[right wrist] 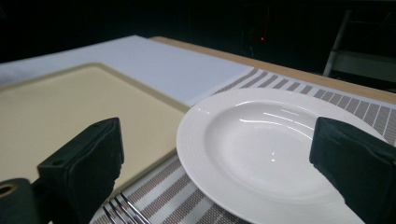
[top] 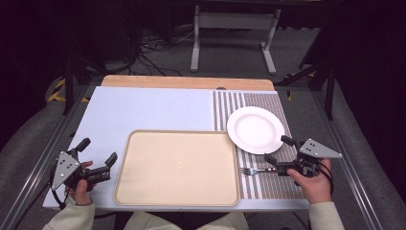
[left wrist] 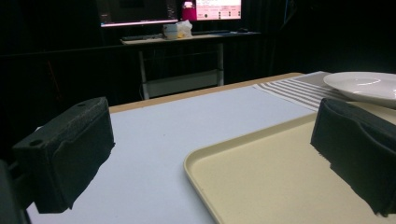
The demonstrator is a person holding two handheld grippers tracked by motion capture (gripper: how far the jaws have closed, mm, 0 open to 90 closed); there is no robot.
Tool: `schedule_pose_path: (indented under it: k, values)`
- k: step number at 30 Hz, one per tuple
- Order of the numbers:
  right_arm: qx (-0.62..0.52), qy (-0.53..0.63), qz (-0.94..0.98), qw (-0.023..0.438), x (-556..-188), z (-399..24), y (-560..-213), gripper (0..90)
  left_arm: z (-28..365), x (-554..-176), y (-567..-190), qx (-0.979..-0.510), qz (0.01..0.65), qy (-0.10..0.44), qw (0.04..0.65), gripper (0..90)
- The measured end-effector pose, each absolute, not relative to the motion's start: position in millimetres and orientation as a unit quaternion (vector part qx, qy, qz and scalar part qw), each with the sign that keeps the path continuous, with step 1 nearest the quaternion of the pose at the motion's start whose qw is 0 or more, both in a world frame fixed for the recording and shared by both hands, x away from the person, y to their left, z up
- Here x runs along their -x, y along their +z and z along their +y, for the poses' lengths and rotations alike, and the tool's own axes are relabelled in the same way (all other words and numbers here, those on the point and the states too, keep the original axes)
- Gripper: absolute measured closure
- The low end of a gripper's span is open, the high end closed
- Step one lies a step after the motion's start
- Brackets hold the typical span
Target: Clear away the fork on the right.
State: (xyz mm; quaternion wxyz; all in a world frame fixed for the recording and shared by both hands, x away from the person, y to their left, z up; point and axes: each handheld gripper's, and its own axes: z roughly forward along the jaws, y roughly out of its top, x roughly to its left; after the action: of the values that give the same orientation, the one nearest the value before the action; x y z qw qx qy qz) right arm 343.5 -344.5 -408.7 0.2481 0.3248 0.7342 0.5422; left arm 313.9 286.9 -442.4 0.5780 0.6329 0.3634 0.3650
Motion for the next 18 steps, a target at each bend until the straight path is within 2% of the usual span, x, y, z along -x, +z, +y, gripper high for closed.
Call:
schedule_pose_path:
  k: [7, 18]
  values:
    - [-0.293, 0.471, 0.796, 0.241, -352, -340, -388, 3.5, 287, -314, -443, -0.635, 0.363, 0.365, 0.576, 0.0]
    - [-0.249, 0.365, 0.87, 0.22, -366, -331, -373, 4.7, 286, -314, -443, -0.633, 0.364, 0.365, 0.577, 0.0]
